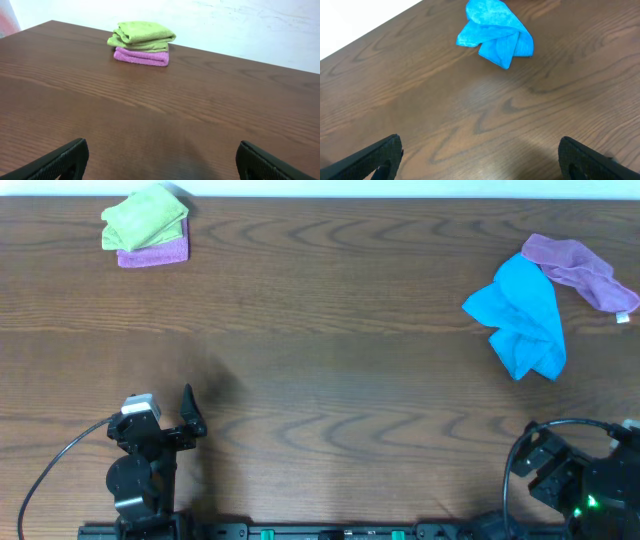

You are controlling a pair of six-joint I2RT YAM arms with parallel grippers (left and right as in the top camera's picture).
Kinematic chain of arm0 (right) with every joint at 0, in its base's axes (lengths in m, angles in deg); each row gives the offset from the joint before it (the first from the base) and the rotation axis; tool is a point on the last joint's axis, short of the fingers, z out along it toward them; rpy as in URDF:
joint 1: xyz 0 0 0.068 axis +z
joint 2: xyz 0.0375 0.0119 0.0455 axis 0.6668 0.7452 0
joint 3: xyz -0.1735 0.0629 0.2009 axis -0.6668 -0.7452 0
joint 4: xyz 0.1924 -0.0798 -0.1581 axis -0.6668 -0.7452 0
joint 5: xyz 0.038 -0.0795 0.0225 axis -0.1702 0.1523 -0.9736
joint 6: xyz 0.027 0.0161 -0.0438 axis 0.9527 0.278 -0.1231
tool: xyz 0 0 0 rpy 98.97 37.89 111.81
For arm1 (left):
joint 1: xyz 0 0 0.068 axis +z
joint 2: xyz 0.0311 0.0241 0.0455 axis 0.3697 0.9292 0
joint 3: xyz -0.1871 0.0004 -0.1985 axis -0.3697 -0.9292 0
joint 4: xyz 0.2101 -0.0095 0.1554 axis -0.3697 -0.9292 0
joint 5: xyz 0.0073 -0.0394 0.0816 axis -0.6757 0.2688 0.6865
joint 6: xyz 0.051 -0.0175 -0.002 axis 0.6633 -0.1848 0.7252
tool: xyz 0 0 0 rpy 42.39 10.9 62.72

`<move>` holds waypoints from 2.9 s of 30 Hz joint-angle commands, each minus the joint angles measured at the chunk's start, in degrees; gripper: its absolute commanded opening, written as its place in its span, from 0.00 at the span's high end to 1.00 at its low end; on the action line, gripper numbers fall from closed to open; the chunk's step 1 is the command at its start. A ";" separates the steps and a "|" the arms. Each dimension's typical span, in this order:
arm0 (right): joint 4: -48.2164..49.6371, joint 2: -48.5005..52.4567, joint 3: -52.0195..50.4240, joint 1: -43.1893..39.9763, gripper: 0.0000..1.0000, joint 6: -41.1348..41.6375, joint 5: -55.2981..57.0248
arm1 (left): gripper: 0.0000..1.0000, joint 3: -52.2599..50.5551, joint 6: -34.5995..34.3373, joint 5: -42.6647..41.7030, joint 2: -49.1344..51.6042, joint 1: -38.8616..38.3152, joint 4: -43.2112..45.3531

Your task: Fold the cloth

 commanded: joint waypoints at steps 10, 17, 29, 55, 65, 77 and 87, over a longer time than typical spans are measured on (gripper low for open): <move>-0.07 0.07 0.42 -0.46 0.01 0.37 0.87 | 0.05 -1.86 -0.63 1.25 -0.52 0.15 -0.17; -0.07 0.07 0.42 -0.46 0.01 0.37 0.90 | 0.05 -1.86 -0.63 1.25 -0.52 0.15 -0.17; -1.44 0.04 0.42 -0.59 0.01 -1.99 3.30 | 0.05 -1.86 -0.63 1.25 -0.52 0.15 -0.17; 46.93 -32.68 -44.11 -11.45 0.01 -26.67 -3.54 | 0.05 -1.86 -0.63 1.25 -0.52 0.15 -0.17; 54.71 -34.12 -55.89 -14.53 0.01 -26.64 -3.56 | 0.05 -1.86 -0.66 1.25 -0.52 0.15 -0.17; 56.96 -34.12 -64.61 -14.93 0.01 -26.62 -4.20 | 0.05 -1.86 -0.63 1.25 -0.52 0.15 -0.17; 56.94 -34.12 -66.40 -14.93 0.01 -26.93 -5.03 | 0.05 -1.86 -0.63 1.25 -0.52 0.15 -0.17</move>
